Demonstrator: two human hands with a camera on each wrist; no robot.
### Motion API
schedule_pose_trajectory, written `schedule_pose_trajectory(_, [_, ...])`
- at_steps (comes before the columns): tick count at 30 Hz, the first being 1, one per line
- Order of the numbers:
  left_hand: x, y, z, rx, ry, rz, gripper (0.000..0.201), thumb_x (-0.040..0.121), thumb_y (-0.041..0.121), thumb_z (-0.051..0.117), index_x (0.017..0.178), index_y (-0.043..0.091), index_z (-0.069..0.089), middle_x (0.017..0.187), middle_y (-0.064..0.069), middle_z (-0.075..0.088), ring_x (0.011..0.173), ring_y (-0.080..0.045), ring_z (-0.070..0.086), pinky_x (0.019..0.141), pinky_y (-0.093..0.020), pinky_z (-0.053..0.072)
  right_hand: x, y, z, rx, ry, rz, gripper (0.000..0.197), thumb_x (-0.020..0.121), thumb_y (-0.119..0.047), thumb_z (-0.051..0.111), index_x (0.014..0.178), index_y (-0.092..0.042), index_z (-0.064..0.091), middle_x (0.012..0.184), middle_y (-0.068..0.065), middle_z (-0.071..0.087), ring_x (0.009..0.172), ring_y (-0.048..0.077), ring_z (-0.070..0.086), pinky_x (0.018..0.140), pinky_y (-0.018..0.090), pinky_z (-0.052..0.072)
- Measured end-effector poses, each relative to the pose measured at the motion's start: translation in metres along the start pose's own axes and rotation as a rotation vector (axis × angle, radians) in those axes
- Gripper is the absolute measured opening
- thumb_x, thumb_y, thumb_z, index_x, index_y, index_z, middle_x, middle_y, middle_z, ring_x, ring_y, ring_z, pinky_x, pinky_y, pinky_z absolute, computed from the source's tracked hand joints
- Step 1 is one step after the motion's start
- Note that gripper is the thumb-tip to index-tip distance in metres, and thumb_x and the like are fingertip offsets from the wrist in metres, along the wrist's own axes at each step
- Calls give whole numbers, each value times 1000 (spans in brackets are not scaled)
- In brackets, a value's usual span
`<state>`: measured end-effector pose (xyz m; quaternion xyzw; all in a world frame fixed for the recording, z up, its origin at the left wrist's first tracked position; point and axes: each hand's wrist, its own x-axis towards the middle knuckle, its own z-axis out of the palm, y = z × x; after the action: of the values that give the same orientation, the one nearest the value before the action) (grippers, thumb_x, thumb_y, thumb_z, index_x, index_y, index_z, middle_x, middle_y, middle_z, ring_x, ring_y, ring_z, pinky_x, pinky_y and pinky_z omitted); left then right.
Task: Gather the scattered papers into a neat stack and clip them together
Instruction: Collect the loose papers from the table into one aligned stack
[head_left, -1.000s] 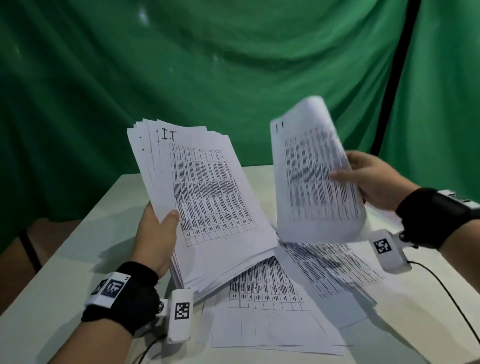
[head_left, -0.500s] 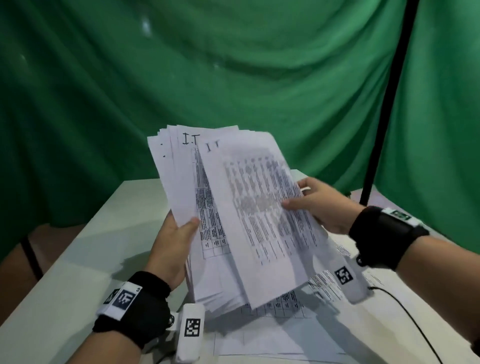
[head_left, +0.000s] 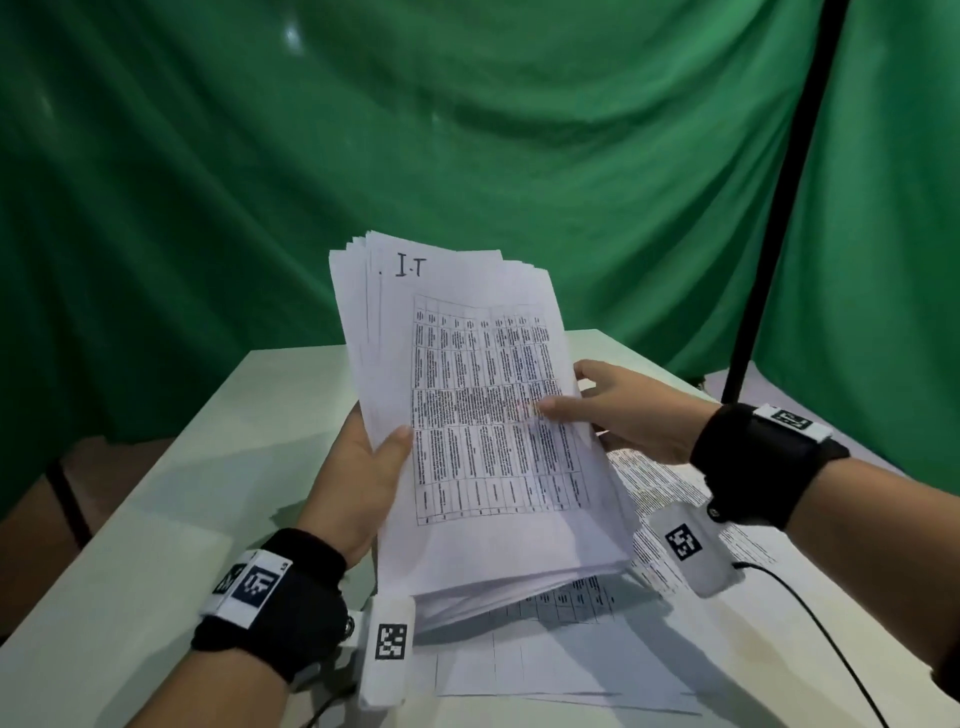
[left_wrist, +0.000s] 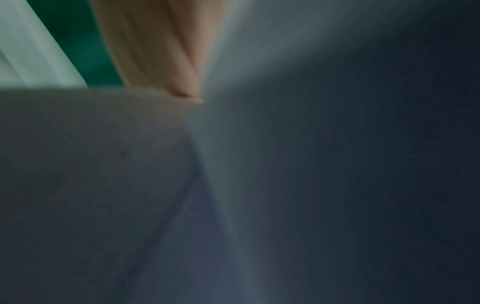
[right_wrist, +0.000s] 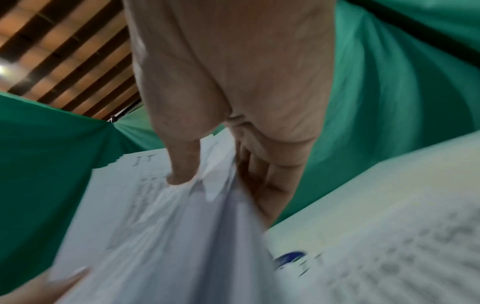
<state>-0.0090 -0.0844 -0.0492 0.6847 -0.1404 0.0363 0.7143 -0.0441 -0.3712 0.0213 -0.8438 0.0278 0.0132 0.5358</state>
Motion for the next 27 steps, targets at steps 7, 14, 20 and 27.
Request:
schedule_pose_trajectory(7, [4, 0, -5, -23, 91, -29, 30, 111, 11, 49, 134, 28, 57, 127, 4, 73, 116, -19, 71, 101, -44, 57, -9, 48, -62, -905, -28, 323, 68, 84, -64, 77, 135, -21, 60, 118, -1, 64, 84, 17, 69, 68, 33, 67])
schedule_pose_trajectory(14, [2, 1, -3, -26, 99, -48, 33, 111, 11, 49, 139, 26, 56, 128, 2, 74, 116, -20, 72, 97, -41, 58, -15, 90, -90, -792, -17, 526, 102, 56, -57, 98, 142, -24, 55, 116, -2, 56, 98, 20, 62, 64, 27, 63])
schedule_pose_trajectory(20, [2, -1, -4, -42, 90, -57, 36, 111, 11, 49, 146, 19, 53, 131, -2, 73, 116, -22, 71, 93, -37, 58, -8, 99, -97, -695, 12, 547, 101, 58, -45, 102, 142, -15, 54, 105, 6, 70, 77, 20, 65, 60, 27, 59])
schedule_pose_trajectory(27, [5, -4, -4, -44, 88, -56, 37, 111, 10, 48, 147, 20, 52, 130, 1, 72, 113, -17, 71, 82, -28, 61, -2, 118, -109, -627, 83, 509, 48, 72, -29, 97, 104, -5, 70, 90, 8, 67, 77, 23, 58, 58, 28, 52])
